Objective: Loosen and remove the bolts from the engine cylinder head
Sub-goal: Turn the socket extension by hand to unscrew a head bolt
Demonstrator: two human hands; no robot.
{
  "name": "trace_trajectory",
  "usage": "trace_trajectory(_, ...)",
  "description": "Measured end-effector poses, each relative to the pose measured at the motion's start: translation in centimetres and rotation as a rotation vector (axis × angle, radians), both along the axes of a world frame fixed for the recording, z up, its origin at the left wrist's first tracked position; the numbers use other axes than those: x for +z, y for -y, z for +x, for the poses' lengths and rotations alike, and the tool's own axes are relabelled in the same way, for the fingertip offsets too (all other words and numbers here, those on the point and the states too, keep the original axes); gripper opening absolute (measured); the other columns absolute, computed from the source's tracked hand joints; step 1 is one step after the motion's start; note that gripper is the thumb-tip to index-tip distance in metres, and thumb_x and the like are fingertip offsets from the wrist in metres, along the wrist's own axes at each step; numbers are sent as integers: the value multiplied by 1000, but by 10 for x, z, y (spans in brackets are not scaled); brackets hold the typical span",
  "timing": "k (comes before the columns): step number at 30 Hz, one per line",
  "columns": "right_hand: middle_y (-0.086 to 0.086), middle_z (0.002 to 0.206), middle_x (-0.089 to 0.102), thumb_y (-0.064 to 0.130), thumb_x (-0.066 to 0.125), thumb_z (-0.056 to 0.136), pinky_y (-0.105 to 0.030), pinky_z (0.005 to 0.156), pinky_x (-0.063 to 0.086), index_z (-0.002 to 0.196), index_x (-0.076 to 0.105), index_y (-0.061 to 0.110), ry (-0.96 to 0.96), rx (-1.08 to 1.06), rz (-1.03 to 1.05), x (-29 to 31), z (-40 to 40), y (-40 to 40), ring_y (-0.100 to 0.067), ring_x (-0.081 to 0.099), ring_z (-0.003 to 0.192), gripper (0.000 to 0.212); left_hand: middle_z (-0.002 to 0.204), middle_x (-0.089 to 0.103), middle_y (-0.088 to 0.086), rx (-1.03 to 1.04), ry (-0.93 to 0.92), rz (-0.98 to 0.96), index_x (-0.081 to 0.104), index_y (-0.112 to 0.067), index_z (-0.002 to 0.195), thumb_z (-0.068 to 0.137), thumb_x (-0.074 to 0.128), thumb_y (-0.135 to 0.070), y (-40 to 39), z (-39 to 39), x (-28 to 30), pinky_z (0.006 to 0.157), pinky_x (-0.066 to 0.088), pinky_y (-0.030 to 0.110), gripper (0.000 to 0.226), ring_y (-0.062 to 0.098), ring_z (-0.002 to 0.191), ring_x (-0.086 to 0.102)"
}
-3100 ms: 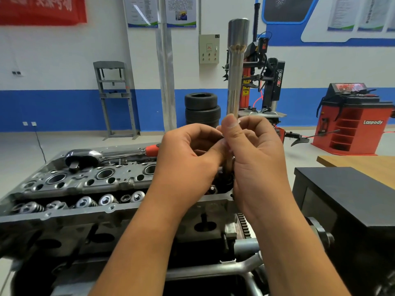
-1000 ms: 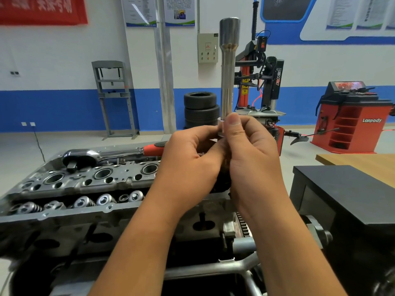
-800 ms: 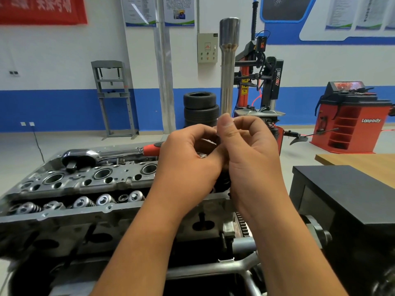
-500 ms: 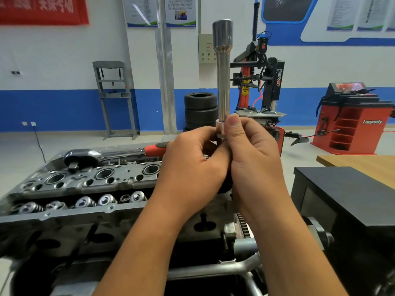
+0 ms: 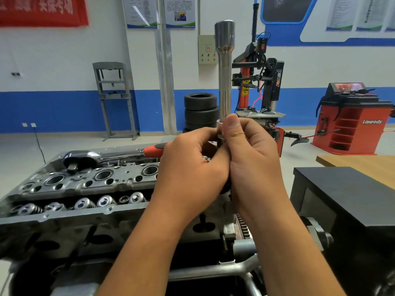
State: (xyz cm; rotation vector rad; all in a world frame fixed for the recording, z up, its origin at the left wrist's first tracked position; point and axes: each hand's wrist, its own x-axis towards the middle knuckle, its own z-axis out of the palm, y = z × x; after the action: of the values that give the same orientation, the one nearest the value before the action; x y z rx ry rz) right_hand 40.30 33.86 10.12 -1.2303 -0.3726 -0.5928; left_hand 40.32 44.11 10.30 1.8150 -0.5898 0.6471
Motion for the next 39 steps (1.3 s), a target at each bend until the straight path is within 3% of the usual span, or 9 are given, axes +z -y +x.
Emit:
trace_trajectory(3, -26, 96, 68, 37, 57, 102, -55, 82, 60, 95, 68, 5, -18, 0, 2, 1, -1, 0, -24, 68, 83, 35, 89, 78, -10, -18, 2, -4, 78, -30, 107, 93, 59, -39, 0, -1, 0, 72, 64, 46, 25, 12, 85, 75)
trace_trajectory(7, -22, 93, 70, 38, 62, 102, -50, 79, 63, 96, 69, 7, -25, 28, 29, 1, -1, 1, -24, 71, 84, 32, 91, 78, -11, -36, -8, -4, 77, -29, 108, 93, 61, -37, 0, -1, -1, 74, 64, 41, 23, 11, 87, 75)
trace_trajectory(10, -10, 86, 73, 43, 73, 86, -45, 69, 64, 97, 64, 15, -29, 56, 52, 0, -1, 1, -23, 76, 80, 31, 88, 78, -11, -42, -24, -10, 76, -30, 108, 96, 69, -28, -1, 2, -3, 68, 65, 34, 14, 8, 82, 75)
trace_trajectory(15, -19, 92, 72, 44, 71, 87, -60, 78, 63, 87, 66, 24, -4, 47, 18, -2, 1, 2, -29, 74, 83, 21, 89, 79, -11, -94, -43, -44, 77, -34, 105, 98, 70, -21, -3, 2, -2, 69, 66, 32, 16, 8, 84, 77)
trace_trajectory(19, -10, 87, 73, 49, 71, 88, -46, 66, 64, 90, 70, 21, -5, 71, 23, -3, -1, 3, -24, 74, 81, 29, 103, 79, -9, -186, -97, -45, 76, -28, 119, 104, 62, -19, -6, 1, 1, 77, 66, 39, 22, 12, 96, 76)
trace_trajectory(24, -2, 80, 73, 46, 75, 86, -34, 57, 60, 89, 70, 21, 0, 83, 52, -1, -2, 3, -17, 73, 72, 26, 101, 79, -9, -179, -100, -41, 74, -33, 114, 103, 63, -19, -6, 2, 0, 72, 66, 40, 20, 15, 88, 77)
trace_trajectory(28, -1, 79, 71, 42, 77, 82, -32, 57, 57, 92, 63, 20, 0, 44, 70, -3, 1, 4, -21, 74, 71, 28, 93, 78, -11, -153, -91, -55, 74, -33, 106, 101, 67, -18, -5, 3, 0, 67, 66, 34, 17, 10, 82, 76)
trace_trajectory(34, -5, 83, 73, 42, 68, 91, -34, 65, 60, 86, 71, 22, 13, 96, 62, -4, 3, 2, -25, 76, 79, 21, 86, 78, -7, -112, -73, -88, 74, -31, 99, 95, 75, -20, -5, 4, -2, 63, 66, 36, 11, 13, 74, 77)
trace_trajectory(39, -6, 86, 73, 42, 75, 85, -37, 61, 60, 89, 68, 23, -7, 80, 68, -4, 2, 3, -26, 75, 76, 21, 86, 79, -9, -144, -86, -88, 76, -35, 103, 95, 74, -21, -7, 4, -2, 59, 62, 25, 16, 11, 73, 77)
